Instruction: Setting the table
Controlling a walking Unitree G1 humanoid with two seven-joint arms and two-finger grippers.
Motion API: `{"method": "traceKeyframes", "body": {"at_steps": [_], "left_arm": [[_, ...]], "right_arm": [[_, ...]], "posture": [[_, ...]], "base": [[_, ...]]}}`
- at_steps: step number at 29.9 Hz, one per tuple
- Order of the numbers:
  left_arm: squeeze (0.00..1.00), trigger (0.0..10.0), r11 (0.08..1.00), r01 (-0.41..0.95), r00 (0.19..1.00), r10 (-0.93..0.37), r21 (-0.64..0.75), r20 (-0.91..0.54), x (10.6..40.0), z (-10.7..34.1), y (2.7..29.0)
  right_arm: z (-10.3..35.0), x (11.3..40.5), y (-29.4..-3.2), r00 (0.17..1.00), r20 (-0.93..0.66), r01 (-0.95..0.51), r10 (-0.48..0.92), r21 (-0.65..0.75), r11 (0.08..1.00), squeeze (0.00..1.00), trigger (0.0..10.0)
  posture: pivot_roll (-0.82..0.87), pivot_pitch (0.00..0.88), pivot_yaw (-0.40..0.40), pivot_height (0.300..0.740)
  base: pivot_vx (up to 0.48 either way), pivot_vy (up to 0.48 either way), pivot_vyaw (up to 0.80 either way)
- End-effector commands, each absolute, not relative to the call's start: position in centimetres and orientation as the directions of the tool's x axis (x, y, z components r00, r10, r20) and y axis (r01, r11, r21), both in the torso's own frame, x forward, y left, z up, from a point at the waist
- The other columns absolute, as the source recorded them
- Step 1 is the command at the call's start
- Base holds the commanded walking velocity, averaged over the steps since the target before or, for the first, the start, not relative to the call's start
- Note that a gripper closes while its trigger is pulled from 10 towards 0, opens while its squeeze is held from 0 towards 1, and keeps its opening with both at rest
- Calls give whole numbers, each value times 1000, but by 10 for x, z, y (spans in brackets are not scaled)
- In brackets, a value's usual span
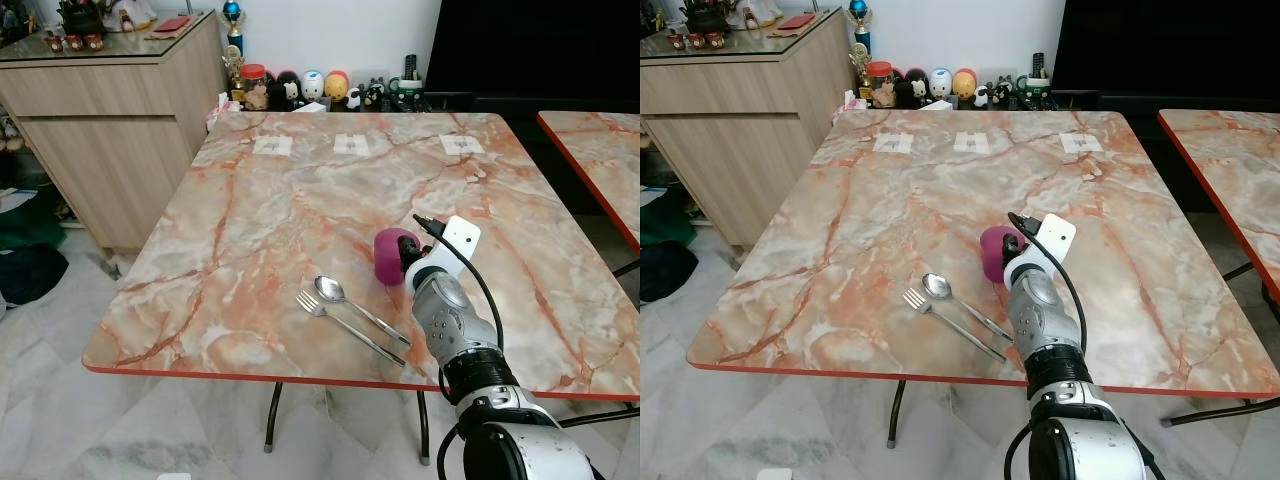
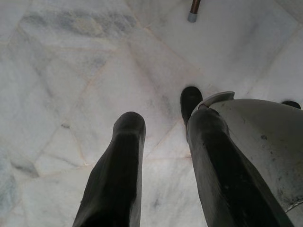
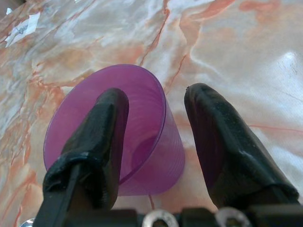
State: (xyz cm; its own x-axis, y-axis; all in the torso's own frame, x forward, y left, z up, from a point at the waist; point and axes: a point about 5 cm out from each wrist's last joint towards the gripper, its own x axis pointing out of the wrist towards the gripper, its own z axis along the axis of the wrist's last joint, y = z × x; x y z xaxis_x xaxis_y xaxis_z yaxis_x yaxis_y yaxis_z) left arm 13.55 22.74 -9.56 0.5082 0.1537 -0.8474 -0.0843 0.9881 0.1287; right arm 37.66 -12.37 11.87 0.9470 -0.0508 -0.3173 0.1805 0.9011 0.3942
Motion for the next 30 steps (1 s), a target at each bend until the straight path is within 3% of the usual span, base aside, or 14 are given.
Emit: {"method": "traceKeyframes", "body": {"at_steps": [1,2,3,4,30], "left_arm": [[0,10000,989,-80,486,149,126,-861,131,-98,227],[0,10000,989,-79,485,149,126,-861,131,-98,227],[0,10000,989,-78,485,149,127,-862,131,-98,227],[0,10000,989,-77,484,148,126,-862,131,-98,227],[0,10000,993,-66,475,122,103,-872,129,-98,226]], "right_arm": [[120,378,-122,943,-329,182,-42,406,895,0,10000],[119,378,-121,943,-331,181,-41,406,896,0,10000],[119,378,-121,942,-333,181,-39,408,895,0,6235],[118,378,-121,942,-334,182,-38,411,893,0,0],[114,376,-121,935,-353,193,-39,414,890,0,0]], "posture": [[-33,0,6,740],[-32,0,6,740],[-32,0,5,740],[-31,0,6,740],[-30,0,3,740]], "base": [[0,0,0],[0,0,0],[0,0,0],[0,0,0],[0,0,0]]}}
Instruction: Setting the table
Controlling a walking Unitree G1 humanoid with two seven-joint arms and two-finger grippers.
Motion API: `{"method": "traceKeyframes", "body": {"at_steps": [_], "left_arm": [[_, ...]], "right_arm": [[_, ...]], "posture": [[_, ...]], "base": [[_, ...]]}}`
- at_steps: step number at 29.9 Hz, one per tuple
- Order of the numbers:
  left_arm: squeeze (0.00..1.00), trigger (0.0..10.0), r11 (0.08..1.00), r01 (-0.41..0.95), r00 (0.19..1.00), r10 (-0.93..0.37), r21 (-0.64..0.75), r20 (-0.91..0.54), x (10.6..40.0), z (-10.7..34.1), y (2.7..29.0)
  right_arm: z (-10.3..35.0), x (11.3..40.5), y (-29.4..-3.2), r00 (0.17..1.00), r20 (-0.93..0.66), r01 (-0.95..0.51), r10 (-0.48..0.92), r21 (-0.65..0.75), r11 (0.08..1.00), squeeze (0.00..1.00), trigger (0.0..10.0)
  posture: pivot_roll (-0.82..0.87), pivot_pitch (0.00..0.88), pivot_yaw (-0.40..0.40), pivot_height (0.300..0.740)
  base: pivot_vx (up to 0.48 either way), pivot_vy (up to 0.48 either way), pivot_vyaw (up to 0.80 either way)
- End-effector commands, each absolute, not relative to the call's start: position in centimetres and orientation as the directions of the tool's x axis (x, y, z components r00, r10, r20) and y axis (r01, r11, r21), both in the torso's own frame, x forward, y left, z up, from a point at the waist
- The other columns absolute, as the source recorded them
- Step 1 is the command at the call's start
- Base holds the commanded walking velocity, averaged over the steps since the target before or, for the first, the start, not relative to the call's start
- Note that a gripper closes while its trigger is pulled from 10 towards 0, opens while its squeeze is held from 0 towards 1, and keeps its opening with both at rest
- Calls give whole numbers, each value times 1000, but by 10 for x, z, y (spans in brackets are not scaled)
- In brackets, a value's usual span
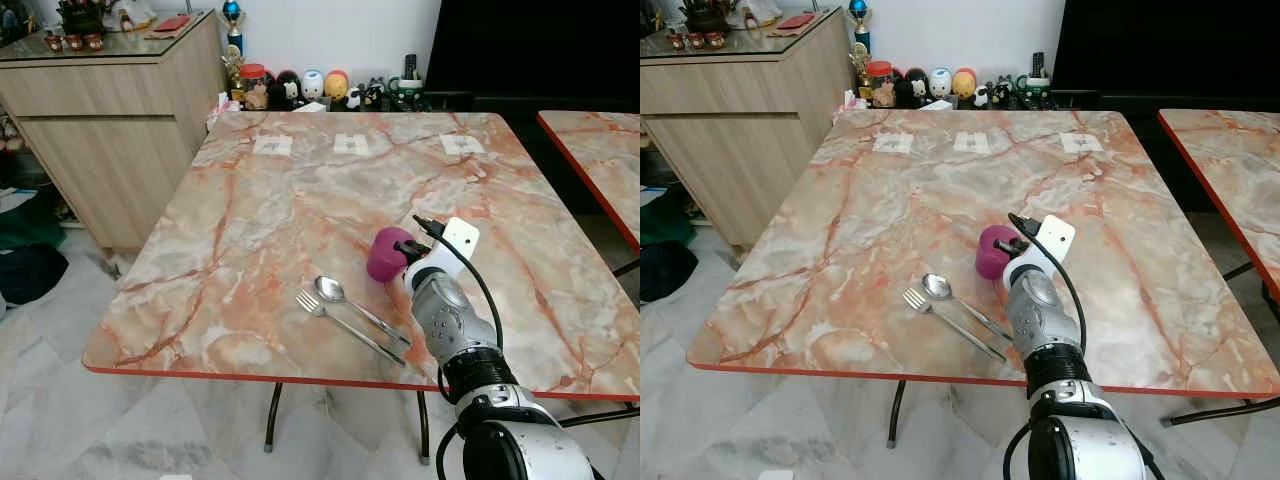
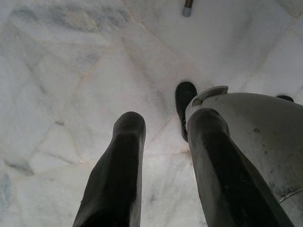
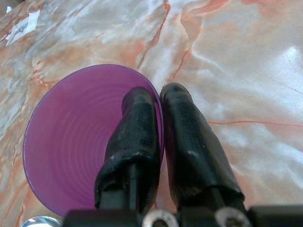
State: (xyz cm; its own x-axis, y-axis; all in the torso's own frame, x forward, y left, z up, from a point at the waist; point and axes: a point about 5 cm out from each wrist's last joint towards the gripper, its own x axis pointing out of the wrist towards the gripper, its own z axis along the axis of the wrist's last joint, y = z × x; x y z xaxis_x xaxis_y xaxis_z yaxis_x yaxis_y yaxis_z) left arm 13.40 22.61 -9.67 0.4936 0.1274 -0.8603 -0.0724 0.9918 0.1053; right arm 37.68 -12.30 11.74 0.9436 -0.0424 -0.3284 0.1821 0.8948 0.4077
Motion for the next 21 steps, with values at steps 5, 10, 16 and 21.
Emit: {"method": "traceKeyframes", "body": {"at_steps": [5,10,16,21], "left_arm": [[0,10000,991,-67,477,131,112,-869,129,-98,226],[0,10000,990,-73,479,144,125,-866,129,-98,226],[0,10000,988,-70,480,155,139,-863,128,-99,226],[0,10000,988,-48,483,151,147,-863,127,-99,225]], "right_arm": [[116,375,-124,950,-305,195,-67,410,891,0,0],[114,370,-127,962,-262,192,-80,437,878,0,0],[122,358,-139,983,-98,181,-156,357,916,0,0],[132,346,-139,987,44,127,-152,357,926,0,10000]], "posture": [[-29,0,0,740],[-29,0,-1,740],[-38,0,-2,740],[-43,0,-4,740]], "base": [[0,0,0],[0,0,0],[0,0,0],[0,0,0]]}}
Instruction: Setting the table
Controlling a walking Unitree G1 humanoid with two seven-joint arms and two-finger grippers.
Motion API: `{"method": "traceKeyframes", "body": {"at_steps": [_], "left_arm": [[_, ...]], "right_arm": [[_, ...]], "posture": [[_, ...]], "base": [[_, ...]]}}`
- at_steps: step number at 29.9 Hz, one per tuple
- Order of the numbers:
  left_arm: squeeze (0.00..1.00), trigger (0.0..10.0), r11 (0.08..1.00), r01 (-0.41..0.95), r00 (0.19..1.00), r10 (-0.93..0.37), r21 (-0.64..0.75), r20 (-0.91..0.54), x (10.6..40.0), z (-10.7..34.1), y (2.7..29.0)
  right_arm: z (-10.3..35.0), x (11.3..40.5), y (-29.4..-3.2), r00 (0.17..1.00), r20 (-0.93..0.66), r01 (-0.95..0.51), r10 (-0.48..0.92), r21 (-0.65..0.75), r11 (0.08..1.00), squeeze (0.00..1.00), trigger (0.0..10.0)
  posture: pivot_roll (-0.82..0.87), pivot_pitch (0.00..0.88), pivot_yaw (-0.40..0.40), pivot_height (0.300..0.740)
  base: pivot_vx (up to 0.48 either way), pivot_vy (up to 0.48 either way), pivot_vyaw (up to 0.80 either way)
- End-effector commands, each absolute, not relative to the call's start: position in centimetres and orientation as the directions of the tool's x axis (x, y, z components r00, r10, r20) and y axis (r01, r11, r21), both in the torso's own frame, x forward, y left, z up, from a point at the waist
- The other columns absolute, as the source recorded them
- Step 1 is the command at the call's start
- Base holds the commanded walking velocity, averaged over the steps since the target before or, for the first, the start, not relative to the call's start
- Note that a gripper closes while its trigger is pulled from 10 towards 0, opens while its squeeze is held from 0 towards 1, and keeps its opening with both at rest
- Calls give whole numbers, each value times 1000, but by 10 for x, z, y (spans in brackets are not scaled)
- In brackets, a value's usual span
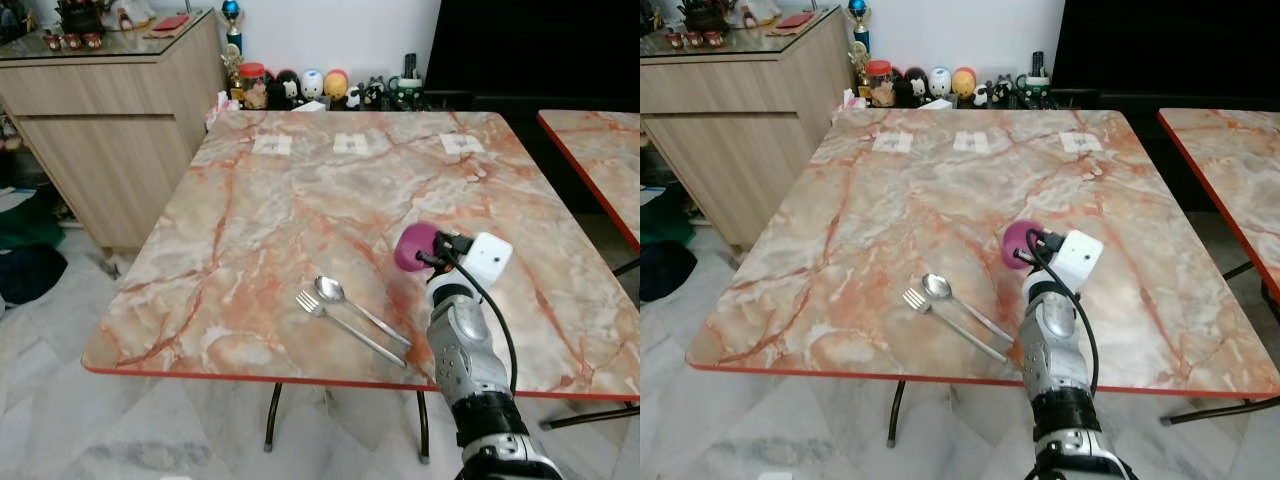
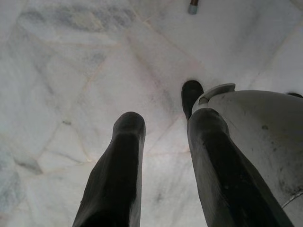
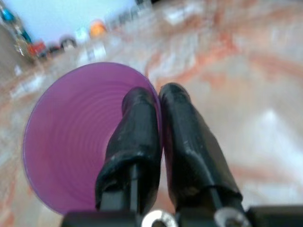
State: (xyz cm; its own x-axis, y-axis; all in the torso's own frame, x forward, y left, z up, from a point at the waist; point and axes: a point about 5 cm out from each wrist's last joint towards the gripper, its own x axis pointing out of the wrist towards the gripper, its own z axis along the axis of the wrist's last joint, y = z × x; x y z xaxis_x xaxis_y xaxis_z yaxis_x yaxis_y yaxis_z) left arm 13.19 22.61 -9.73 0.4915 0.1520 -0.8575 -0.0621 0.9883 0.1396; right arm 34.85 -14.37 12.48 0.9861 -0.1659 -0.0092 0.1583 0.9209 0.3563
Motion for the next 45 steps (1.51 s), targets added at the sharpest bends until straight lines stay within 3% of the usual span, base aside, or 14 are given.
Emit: {"method": "traceKeyframes", "body": {"at_steps": [1,23,45], "left_arm": [[0,10000,988,-44,483,151,148,-862,127,-99,225],[0,10000,986,-23,481,156,165,-863,127,-99,225],[0,10000,985,4,477,149,172,-866,125,-99,226]], "right_arm": [[132,345,-139,987,52,123,-152,365,923,0,10000],[140,341,-138,984,115,97,-140,317,943,0,10000],[143,341,-159,965,135,173,-225,318,932,0,10000]], "posture": [[-45,0,-5,740],[-52,0,2,740],[-74,0,20,740]], "base": [[0,-345,0],[0,-458,0],[0,-464,0]]}}
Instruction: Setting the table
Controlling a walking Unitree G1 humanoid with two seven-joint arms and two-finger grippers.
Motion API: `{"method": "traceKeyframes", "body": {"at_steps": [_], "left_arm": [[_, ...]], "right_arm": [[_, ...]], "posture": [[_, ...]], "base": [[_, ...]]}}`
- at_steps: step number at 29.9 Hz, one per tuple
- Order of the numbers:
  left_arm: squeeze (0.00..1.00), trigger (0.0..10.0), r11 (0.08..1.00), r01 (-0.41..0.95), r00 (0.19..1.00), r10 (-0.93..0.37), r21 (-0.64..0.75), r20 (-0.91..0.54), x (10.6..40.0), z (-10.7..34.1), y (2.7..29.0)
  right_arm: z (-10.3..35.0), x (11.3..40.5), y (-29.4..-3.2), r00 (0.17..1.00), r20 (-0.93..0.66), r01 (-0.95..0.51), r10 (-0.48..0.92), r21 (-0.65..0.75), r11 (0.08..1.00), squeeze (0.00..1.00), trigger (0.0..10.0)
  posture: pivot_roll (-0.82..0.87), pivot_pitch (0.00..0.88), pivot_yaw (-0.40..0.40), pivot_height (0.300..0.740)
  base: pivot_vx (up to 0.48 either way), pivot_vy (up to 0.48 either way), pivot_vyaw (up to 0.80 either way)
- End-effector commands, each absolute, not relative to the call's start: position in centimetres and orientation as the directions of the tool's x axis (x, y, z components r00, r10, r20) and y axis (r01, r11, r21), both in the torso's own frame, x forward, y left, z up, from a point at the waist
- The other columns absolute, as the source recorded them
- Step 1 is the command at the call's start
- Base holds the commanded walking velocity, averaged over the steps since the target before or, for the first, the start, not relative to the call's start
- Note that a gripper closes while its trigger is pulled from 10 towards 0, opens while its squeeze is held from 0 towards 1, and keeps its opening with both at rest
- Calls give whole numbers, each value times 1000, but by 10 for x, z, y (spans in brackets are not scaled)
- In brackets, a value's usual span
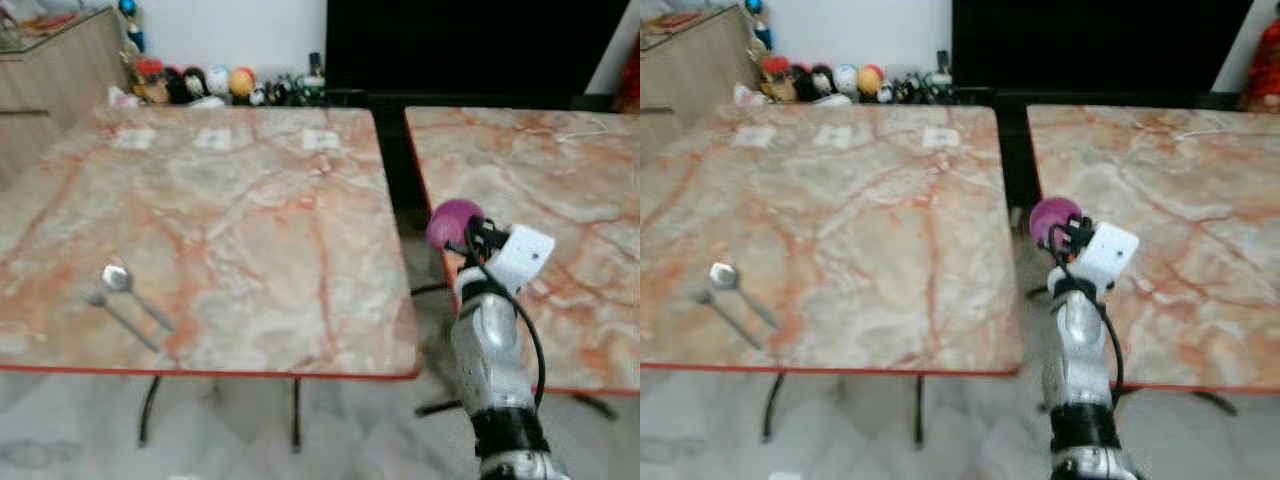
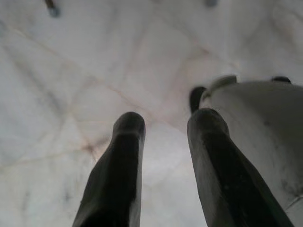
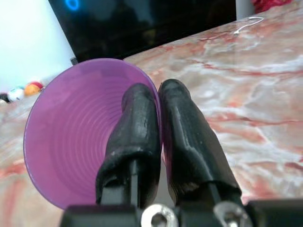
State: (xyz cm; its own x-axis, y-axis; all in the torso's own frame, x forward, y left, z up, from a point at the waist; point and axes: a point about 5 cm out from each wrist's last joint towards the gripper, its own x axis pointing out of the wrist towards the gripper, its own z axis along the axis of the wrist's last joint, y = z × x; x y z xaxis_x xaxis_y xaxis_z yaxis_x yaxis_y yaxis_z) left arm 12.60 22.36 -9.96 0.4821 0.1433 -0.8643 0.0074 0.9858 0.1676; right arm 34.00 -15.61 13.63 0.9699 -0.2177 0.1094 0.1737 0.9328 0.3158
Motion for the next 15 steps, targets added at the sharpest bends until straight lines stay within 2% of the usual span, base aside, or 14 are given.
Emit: {"method": "traceKeyframes", "body": {"at_steps": [1,15], "left_arm": [[0,10000,985,5,477,149,173,-866,125,-99,226],[0,10000,984,16,477,147,175,-867,125,-99,227]], "right_arm": [[143,341,-161,963,136,179,-232,319,931,0,10000],[145,342,-173,950,137,226,-281,319,920,0,10000]], "posture": [[-75,0,20,740],[-87,0,29,740]], "base": [[0,-465,0],[0,-462,0]]}}
